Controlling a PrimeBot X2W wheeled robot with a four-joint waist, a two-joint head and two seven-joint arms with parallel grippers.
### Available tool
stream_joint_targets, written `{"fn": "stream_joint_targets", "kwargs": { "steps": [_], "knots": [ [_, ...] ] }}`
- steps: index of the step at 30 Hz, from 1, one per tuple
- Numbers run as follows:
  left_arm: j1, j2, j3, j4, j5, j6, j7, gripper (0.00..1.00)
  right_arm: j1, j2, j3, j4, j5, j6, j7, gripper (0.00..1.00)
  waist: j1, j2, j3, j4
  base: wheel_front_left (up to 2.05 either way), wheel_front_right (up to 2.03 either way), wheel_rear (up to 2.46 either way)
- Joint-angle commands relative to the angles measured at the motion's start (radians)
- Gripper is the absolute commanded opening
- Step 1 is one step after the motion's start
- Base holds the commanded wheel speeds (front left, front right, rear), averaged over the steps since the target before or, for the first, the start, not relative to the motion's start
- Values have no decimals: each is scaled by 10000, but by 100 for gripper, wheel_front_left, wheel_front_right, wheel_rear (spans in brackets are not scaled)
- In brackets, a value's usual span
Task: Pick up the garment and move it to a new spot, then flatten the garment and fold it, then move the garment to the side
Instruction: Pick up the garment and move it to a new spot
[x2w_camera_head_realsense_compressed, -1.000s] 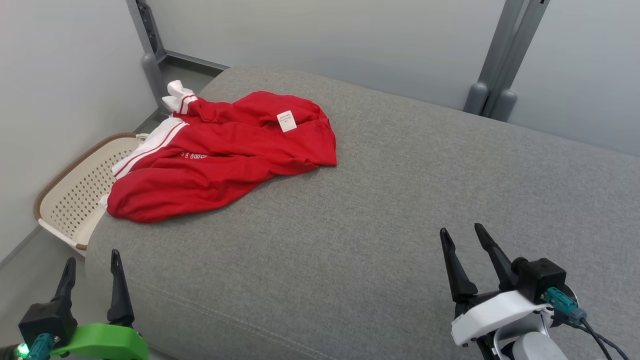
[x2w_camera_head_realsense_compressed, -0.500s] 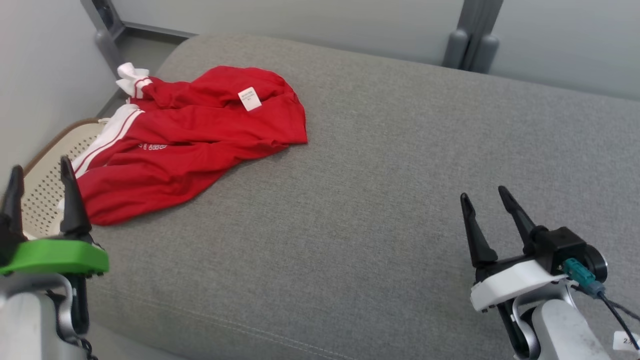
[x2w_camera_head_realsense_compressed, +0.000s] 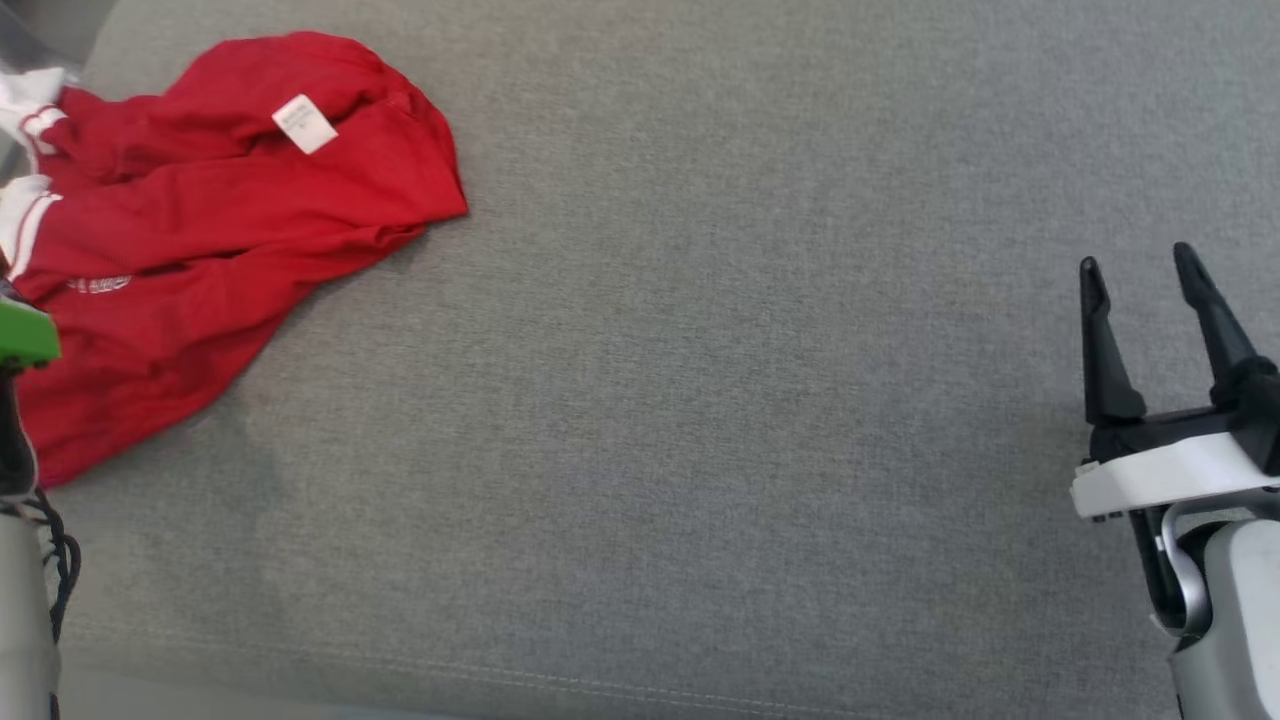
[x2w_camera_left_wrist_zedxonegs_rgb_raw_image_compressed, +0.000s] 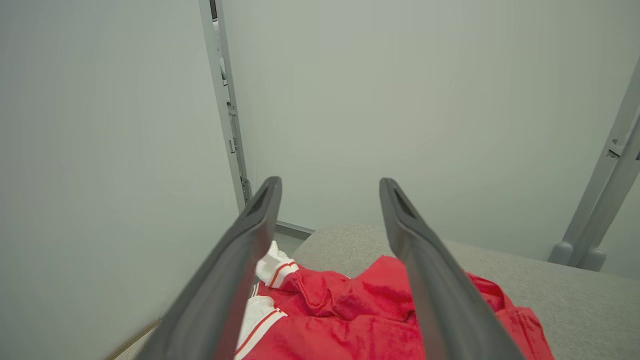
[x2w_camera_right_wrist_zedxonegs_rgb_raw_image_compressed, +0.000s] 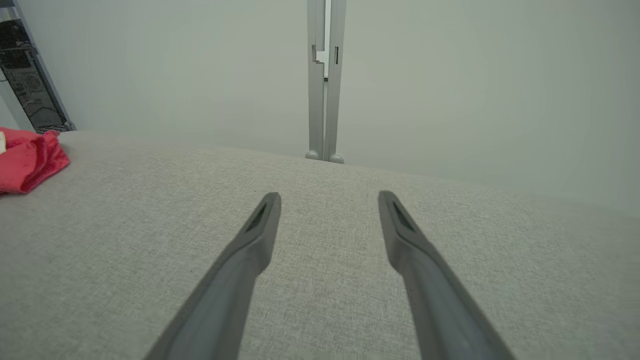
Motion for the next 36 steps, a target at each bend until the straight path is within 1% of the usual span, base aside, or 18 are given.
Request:
{"fn": "stream_joint_targets", "kwargs": {
  "steps": [1,5,9,11,16,20,22,23,24,25,27,29,32,36],
  "knots": [
    [-349,138,-6,218,-162,-66,84,100,-83,-71,-120,-186,-48,-10,54,100,0,0,1213,-997,0,0,0],
    [-971,373,-167,1119,-374,-169,398,100,-51,-140,-341,-583,-98,-10,152,100,0,0,1621,-1101,0,0,0],
    [-1318,516,-395,2164,-536,-240,747,100,-4,-186,-419,-836,-112,-10,236,100,0,0,1760,-1103,0,0,0],
    [-1475,530,-451,2675,-724,-266,945,100,15,-183,-435,-929,-132,-10,267,100,0,0,1792,-1091,0,0,0],
    [-1644,511,-673,3968,-1333,-346,1994,100,43,-213,-410,-1097,-168,-10,377,100,0,0,1834,-1115,0,0,0],
    [-1643,401,-984,4565,-1986,-338,2654,100,44,-256,-407,-1226,-163,-10,444,100,0,0,1923,-1202,0,0,0],
    [-1611,498,-1196,4742,-2139,-341,2787,100,94,-268,-442,-1266,-124,-10,442,100,0,0,1952,-1237,0,0,0],
    [-1610,504,-1278,4814,-2247,-342,2812,90,122,-279,-468,-1280,-105,-10,445,100,0,0,1959,-1243,0,0,0],
    [-1613,558,-1353,4871,-2336,-343,2767,29,139,-291,-487,-1286,-78,-10,447,100,0,0,1960,-1253,0,0,0],
    [-1626,638,-1413,4901,-2375,-344,2645,0,156,-299,-494,-1290,-72,-10,446,100,0,0,1955,-1261,0,0,0],
    [-1689,693,-1566,4945,-2520,-345,2501,0,178,-249,-506,-1287,-97,-10,461,100,0,0,1923,-1256,0,0,0],
    [-1793,812,-1621,4951,-2592,-344,2131,0,166,-209,-449,-1216,-85,-10,447,100,0,0,1821,-1246,0,0,0],
    [-1923,1180,-1685,5007,-2529,-332,1324,0,138,-111,-317,-1072,-22,-10,340,100,0,0,1543,-1265,0,0,0],
    [-2086,1410,-1802,4893,-2530,-333,423,0,153,12,-279,-815,11,-10,225,100,0,0,1117,-1266,0,0,0]
  ]
}}
